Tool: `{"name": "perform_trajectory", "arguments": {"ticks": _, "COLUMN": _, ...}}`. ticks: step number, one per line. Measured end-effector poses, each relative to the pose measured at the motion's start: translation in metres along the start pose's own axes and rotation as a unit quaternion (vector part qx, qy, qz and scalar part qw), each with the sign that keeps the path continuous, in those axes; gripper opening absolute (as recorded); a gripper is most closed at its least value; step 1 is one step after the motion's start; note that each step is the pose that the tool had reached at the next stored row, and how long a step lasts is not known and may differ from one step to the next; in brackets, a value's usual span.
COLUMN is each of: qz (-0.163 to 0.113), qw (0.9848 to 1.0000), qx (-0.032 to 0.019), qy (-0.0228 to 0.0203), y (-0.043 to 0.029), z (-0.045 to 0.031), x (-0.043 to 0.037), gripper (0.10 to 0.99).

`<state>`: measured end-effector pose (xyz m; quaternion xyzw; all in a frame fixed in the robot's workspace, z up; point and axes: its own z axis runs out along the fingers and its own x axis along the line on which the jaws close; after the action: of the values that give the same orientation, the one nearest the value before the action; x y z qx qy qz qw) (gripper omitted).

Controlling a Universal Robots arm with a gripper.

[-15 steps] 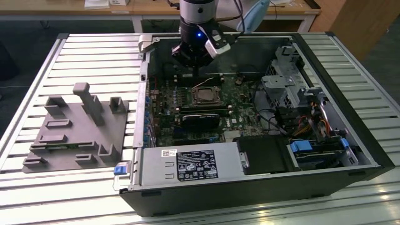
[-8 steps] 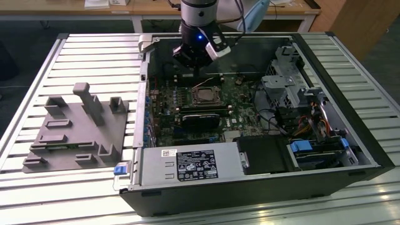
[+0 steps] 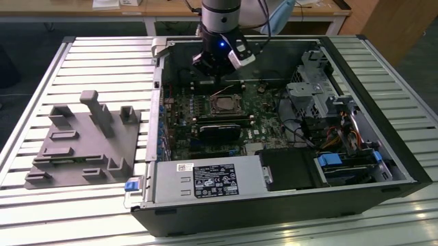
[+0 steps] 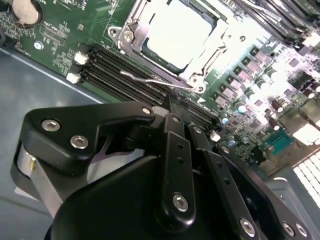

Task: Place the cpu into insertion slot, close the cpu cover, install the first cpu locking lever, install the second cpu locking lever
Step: 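Install the first cpu locking lever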

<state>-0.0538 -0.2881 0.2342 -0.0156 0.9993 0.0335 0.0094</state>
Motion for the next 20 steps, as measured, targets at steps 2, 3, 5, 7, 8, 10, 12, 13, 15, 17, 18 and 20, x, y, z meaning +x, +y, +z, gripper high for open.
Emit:
{"name": "perform_trajectory", "arguments": {"ticks": 2, "qz": 0.0, "qw": 1.0, "qx": 0.0001, "qy": 0.0001, "y": -0.0001, "z": 0.0006, "x": -0.0006, "gripper": 0.106}}
{"name": "perform_trajectory", "arguments": {"ticks": 3, "qz": 0.0, "qw": 1.0, "qx": 0.0001, "qy": 0.0001, "y": -0.0001, "z": 0.0008, "x": -0.0011, "gripper": 0.106}}
{"name": "perform_trajectory", "arguments": {"ticks": 5, "qz": 0.0, "qw": 1.0, "qx": -0.0001, "qy": -0.0001, "y": -0.0001, "z": 0.0015, "x": -0.0015, "gripper": 0.106}}
{"name": "perform_trajectory", "arguments": {"ticks": 7, "qz": 0.0, "qw": 1.0, "qx": 0.0, "qy": 0.0, "y": -0.0002, "z": 0.0027, "x": -0.0018, "gripper": 0.106}}
{"name": "perform_trajectory", "arguments": {"ticks": 8, "qz": 0.0, "qw": 1.0, "qx": 0.0, "qy": 0.0, "y": -0.0003, "z": 0.0036, "x": -0.0024, "gripper": 0.106}}
{"name": "perform_trajectory", "arguments": {"ticks": 10, "qz": -0.001, "qw": 1.0, "qx": 0.0002, "qy": 0.0003, "y": -0.0004, "z": 0.0057, "x": -0.0057, "gripper": 0.106}}
{"name": "perform_trajectory", "arguments": {"ticks": 12, "qz": -0.002, "qw": 1.0, "qx": 0.0004, "qy": 0.0004, "y": -0.0006, "z": 0.0084, "x": -0.0075, "gripper": 0.106}}
{"name": "perform_trajectory", "arguments": {"ticks": 13, "qz": -0.002, "qw": 1.0, "qx": 0.0003, "qy": 0.0004, "y": -0.0006, "z": 0.0092, "x": -0.0083, "gripper": 0.106}}
{"name": "perform_trajectory", "arguments": {"ticks": 15, "qz": -0.002, "qw": 1.0, "qx": -0.0002, "qy": 0.0004, "y": -0.0006, "z": 0.0103, "x": -0.0095, "gripper": 0.106}}
{"name": "perform_trajectory", "arguments": {"ticks": 17, "qz": -0.002, "qw": 1.0, "qx": -0.0002, "qy": 0.0004, "y": -0.0005, "z": 0.0109, "x": -0.0109, "gripper": 0.106}}
{"name": "perform_trajectory", "arguments": {"ticks": 18, "qz": -0.002, "qw": 1.0, "qx": -0.0002, "qy": 0.0004, "y": -0.0005, "z": 0.0112, "x": -0.0119, "gripper": 0.106}}
{"name": "perform_trajectory", "arguments": {"ticks": 20, "qz": -0.002, "qw": 1.0, "qx": -0.0002, "qy": 0.0004, "y": -0.0006, "z": 0.0116, "x": -0.0131, "gripper": 0.106}}
